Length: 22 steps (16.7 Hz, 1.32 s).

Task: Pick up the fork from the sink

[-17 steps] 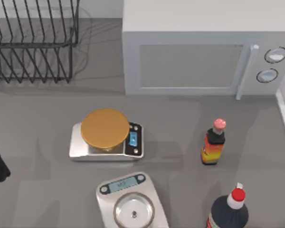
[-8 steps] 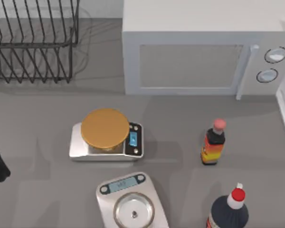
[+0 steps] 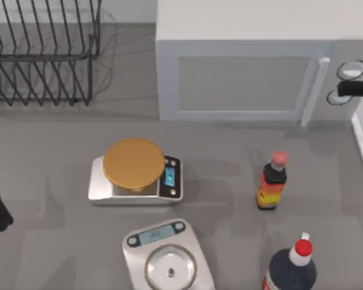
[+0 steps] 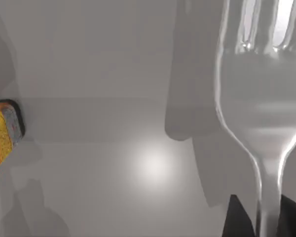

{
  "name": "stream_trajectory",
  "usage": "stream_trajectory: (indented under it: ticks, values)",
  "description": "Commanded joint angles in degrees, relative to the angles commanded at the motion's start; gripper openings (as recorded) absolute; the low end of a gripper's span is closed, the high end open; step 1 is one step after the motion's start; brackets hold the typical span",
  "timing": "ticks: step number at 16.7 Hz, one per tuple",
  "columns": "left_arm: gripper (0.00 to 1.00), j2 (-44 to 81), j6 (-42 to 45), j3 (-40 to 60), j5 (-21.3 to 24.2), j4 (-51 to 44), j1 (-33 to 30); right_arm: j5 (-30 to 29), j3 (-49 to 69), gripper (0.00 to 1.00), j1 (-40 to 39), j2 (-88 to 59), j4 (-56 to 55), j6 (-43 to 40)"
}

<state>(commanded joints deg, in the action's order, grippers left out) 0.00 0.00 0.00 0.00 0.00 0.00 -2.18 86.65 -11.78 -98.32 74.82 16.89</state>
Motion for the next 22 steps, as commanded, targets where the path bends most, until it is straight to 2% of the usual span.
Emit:
stream_trajectory:
  ticks: [4, 11, 17, 22]
  values:
    - [1.0, 0.0, 0.0, 0.0, 0.0, 0.0, 0.0, 1.9, -9.07, 0.0, -8.81, 8.11, 2.22, 4.67]
    - [1.0, 0.0, 0.0, 0.0, 0.0, 0.0, 0.0, 1.95, -10.31, 0.0, -9.15, 8.61, 1.65, 5.48]
    - [1.0, 0.0, 0.0, 0.0, 0.0, 0.0, 0.0, -0.2, -19.48, 0.0, -6.58, 7.54, -10.4, 7.98]
    - [1.0, 0.0, 0.0, 0.0, 0.0, 0.0, 0.0, 1.36, -28.3, 0.0, -8.69, 4.91, -21.43, 6.57]
